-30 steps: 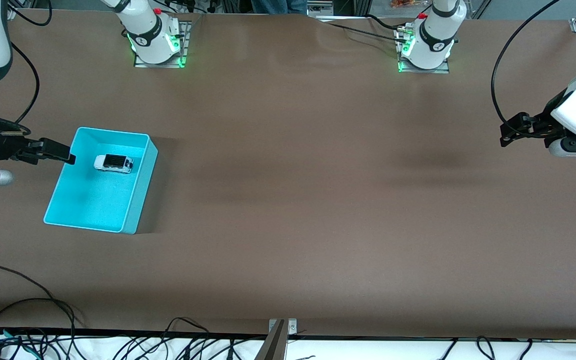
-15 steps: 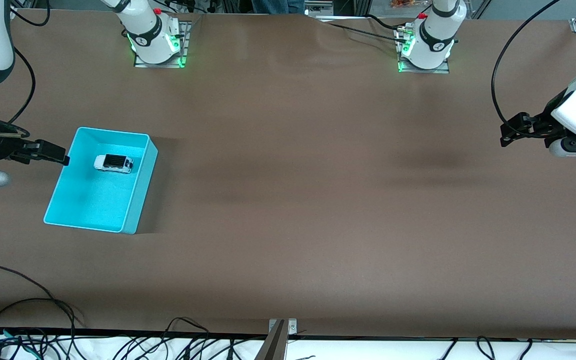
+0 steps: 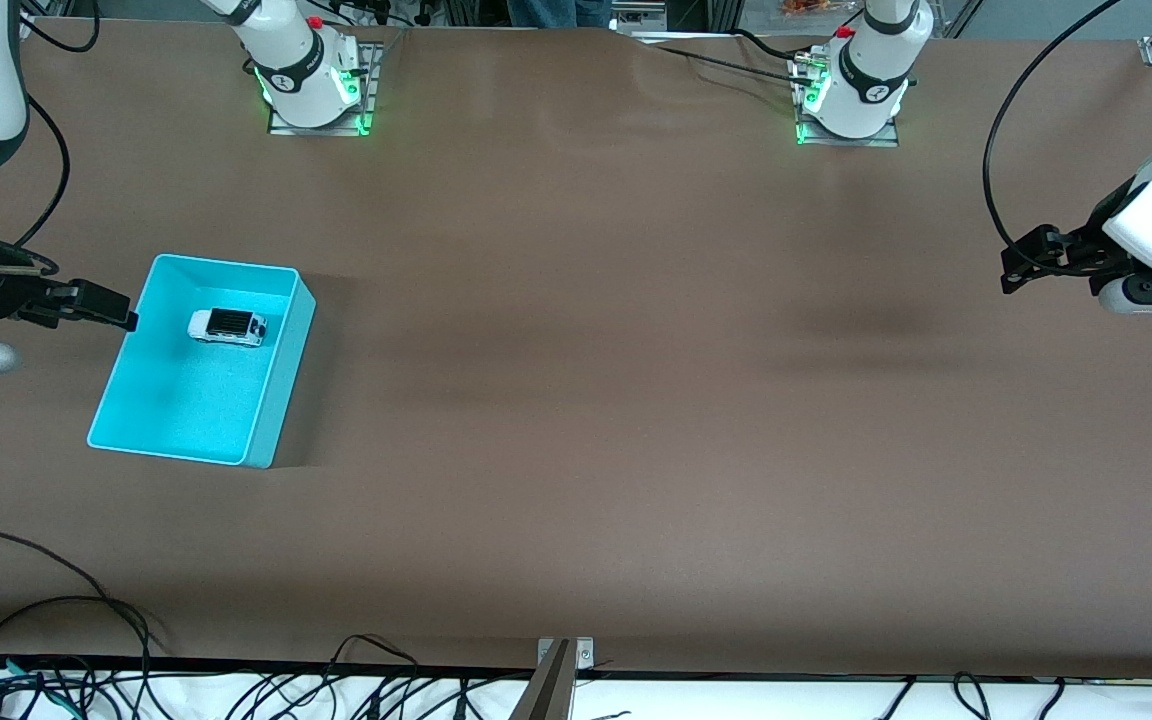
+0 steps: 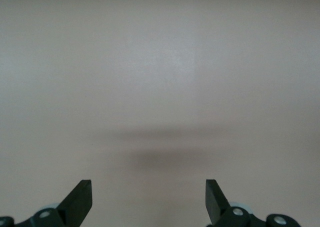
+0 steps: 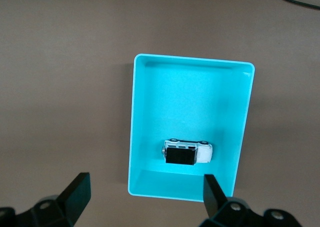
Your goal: Wind and store white jeep toy
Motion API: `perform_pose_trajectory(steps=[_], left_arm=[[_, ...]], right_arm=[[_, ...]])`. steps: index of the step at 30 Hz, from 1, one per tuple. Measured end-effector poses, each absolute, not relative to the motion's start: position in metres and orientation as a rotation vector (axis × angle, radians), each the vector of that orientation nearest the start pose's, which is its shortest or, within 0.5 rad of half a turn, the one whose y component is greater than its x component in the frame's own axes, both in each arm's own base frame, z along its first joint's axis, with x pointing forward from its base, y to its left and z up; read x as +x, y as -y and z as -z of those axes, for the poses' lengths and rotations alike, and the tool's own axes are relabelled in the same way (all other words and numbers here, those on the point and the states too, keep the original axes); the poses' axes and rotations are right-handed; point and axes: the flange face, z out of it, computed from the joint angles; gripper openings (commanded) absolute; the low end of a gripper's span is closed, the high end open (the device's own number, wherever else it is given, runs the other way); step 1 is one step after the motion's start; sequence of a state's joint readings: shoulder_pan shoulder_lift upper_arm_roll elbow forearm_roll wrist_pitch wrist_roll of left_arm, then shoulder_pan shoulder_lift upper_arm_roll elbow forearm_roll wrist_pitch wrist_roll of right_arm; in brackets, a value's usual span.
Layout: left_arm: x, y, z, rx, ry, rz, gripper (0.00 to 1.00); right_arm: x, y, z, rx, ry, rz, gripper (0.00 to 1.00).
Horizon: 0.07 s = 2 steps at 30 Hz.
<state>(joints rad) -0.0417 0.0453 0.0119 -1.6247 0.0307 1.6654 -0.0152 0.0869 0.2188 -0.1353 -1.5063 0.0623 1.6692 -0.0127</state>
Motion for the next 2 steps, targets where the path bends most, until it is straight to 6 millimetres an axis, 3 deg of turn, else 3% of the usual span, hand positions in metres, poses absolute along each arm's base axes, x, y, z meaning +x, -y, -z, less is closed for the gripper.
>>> perform_pose_trajectory(steps=[2], left_arm=[[0.5744, 0.0142, -0.5816, -3.110, -0.027, -0.006, 1.00]], right_arm=[[0.6227, 0.0162, -0.5354, -3.106, -0.064, -0.082, 1.00]])
